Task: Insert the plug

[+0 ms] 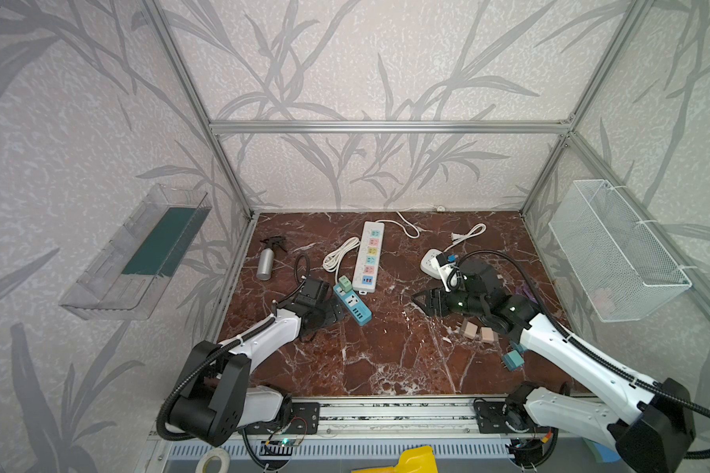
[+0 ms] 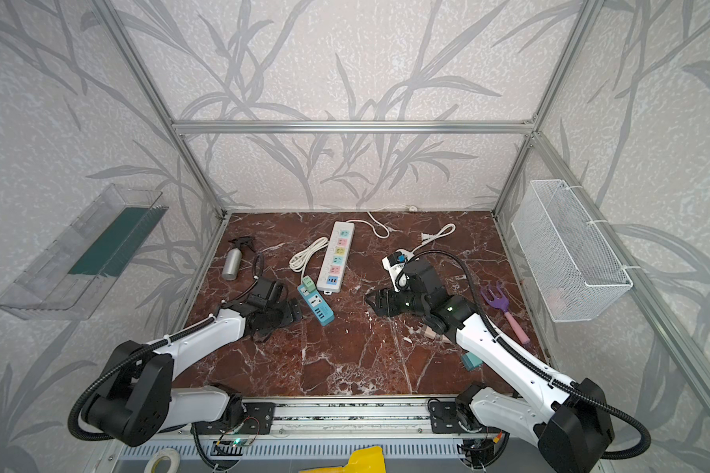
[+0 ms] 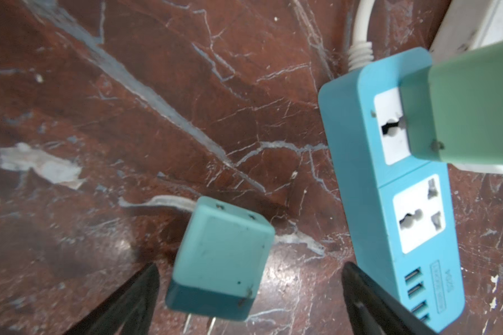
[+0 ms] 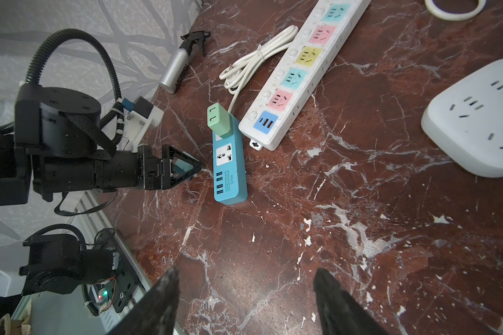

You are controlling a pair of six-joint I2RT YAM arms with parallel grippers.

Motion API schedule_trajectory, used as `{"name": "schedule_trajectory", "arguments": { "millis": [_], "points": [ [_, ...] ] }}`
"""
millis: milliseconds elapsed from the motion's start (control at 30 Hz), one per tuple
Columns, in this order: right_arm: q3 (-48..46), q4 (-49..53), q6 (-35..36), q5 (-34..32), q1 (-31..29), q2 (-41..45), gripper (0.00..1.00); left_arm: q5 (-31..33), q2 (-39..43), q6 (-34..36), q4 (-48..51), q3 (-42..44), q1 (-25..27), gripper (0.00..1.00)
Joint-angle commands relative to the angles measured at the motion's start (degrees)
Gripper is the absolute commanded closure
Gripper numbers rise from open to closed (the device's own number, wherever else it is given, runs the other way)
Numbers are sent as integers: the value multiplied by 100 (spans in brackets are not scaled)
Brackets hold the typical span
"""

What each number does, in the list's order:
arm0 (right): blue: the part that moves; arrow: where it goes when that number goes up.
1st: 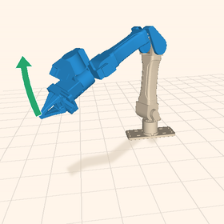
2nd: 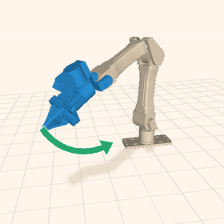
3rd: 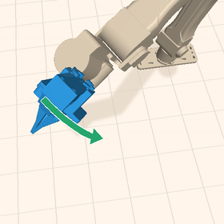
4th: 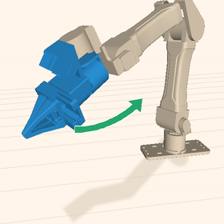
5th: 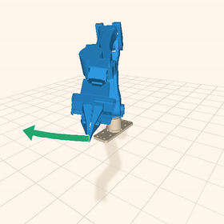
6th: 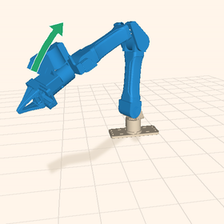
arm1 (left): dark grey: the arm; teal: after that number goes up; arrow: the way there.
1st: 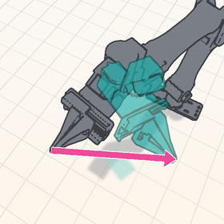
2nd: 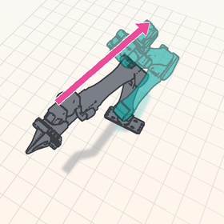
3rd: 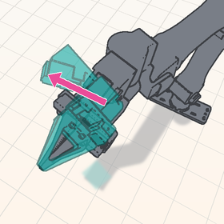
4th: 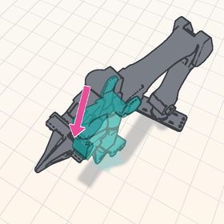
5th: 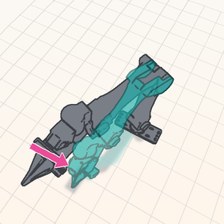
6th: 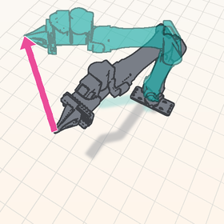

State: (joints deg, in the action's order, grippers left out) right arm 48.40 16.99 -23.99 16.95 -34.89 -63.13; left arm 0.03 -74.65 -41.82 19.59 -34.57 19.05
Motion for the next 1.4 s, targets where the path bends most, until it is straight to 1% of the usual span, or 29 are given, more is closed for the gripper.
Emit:
{"name": "schedule_trajectory", "arguments": {
  "millis": [0, 100, 167, 200, 267, 367, 500, 533, 667, 833, 900, 1000, 1067, 1133, 1200, 1233, 1267, 1367],
  "points": [
    [117, -57, 17, -1, -22, 71, 28, 463, 5, 44, 384, -68, 7, 4],
    [100, -47, -9, 7, -23, 95, 29, 564, -296, 207, 515, -295, 2, 11],
    [66, -75, -47, 30, -18, 106, 32, 598, -534, 366, 591, -471, 20, 20],
    [56, -86, -66, 31, -25, 109, 33, 626, -614, 412, 631, -545, 20, 22],
    [37, -117, -79, 54, -18, 117, 35, 655, -773, 543, 655, -638, 30, 24],
    [4, -143, -89, 52, -18, 135, 36, 538, -974, 701, 633, -726, 29, 28],
    [13, -169, -123, 45, -20, 143, 38, 444, -1133, 743, 572, -723, 70, 38],
    [11, -165, -124, 46, -17, 148, 38, 453, -1152, 766, 575, -712, 94, 42],
    [3, -170, -141, 36, -25, 170, 40, 572, -1098, 841, 701, -725, 192, 53],
    [11, -193, -159, 47, -20, 171, 43, 587, -877, 856, 739, -676, 363, 79],
    [28, -190, -135, 65, -17, 120, 45, 544, -616, 885, 644, -639, 481, 87],
    [125, -73, -25, 78, -18, 26, 49, 538, 77, 1062, 355, -556, 805, 93],
    [225, 39, 71, 90, -23, -24, 54, 518, 718, 1303, -66, -423, 1112, 100],
    [327, 144, 128, 126, -27, -87, 59, 506, 1262, 1549, -702, -161, 1415, 100],
    [467, 244, 153, 231, -48, -179, 67, 519, 1676, 1881, -1564, 185, 1741, 100],
    [535, 290, 157, 247, -89, -218, 70, 506, 1840, 2060, -2111, 421, 1930, 100],
    [615, 327, 162, 239, -161, -263, 74, 290, 1955, 2355, -2802, 685, 2095, 100],
    [908, 514, 272, 155, -476, -457, 75, 428, 1938, 3080, -4450, 1200, 2668, 100]
  ]
}}
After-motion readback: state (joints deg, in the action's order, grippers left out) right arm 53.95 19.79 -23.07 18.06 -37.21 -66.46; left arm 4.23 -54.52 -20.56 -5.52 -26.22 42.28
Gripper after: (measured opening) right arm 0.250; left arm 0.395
